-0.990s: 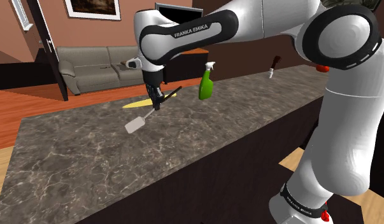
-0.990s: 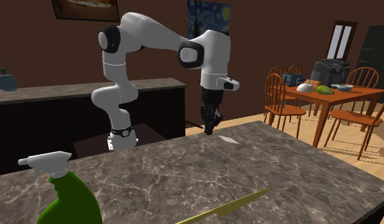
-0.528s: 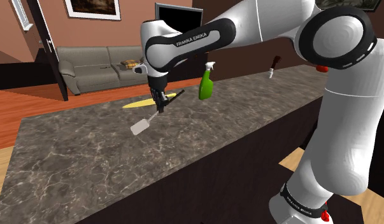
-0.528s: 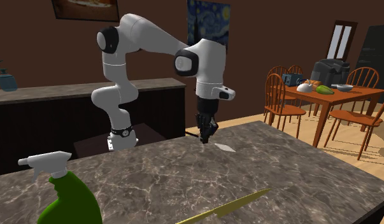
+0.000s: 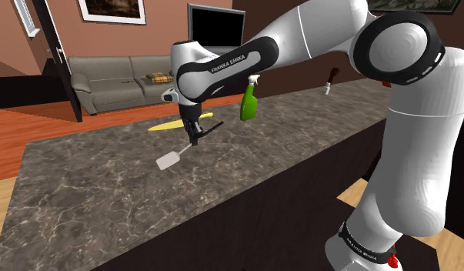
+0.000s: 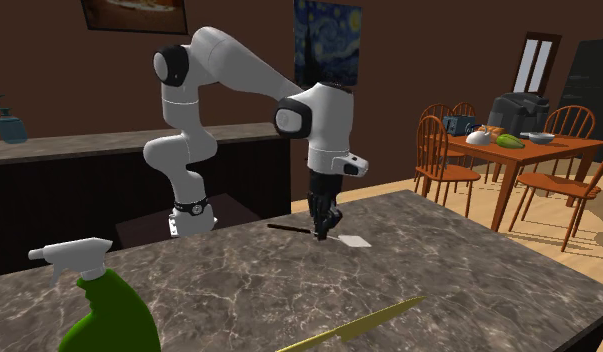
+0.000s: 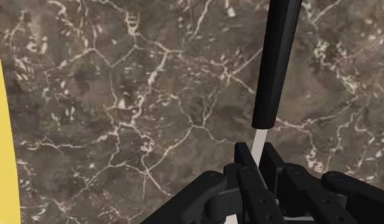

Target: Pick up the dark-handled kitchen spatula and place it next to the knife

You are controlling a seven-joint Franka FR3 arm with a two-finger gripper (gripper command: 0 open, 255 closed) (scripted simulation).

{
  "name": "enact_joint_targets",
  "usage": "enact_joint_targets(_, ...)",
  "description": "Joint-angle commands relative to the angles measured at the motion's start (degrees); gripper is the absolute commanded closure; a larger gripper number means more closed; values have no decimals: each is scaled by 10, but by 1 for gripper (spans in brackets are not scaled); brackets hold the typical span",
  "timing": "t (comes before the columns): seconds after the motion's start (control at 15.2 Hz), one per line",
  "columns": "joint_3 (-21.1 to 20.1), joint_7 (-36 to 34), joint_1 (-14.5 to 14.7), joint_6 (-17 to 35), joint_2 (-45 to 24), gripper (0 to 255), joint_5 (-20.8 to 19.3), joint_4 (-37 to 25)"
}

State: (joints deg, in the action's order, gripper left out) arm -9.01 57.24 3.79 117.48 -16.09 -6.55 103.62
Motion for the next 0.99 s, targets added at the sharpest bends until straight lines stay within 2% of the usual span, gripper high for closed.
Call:
enact_joint_targets(0.0, 0, -2, 0, 16, -5, 255, -2, 10)
enact_joint_targets(0.33, 2, -6, 1, 46, -21, 255, -6, 26)
enact_joint_targets(0.86, 2, -6, 1, 46, -21, 255, -6, 26)
enact_joint_targets(0.92, 2, -6, 1, 46, -21, 0, -6, 26)
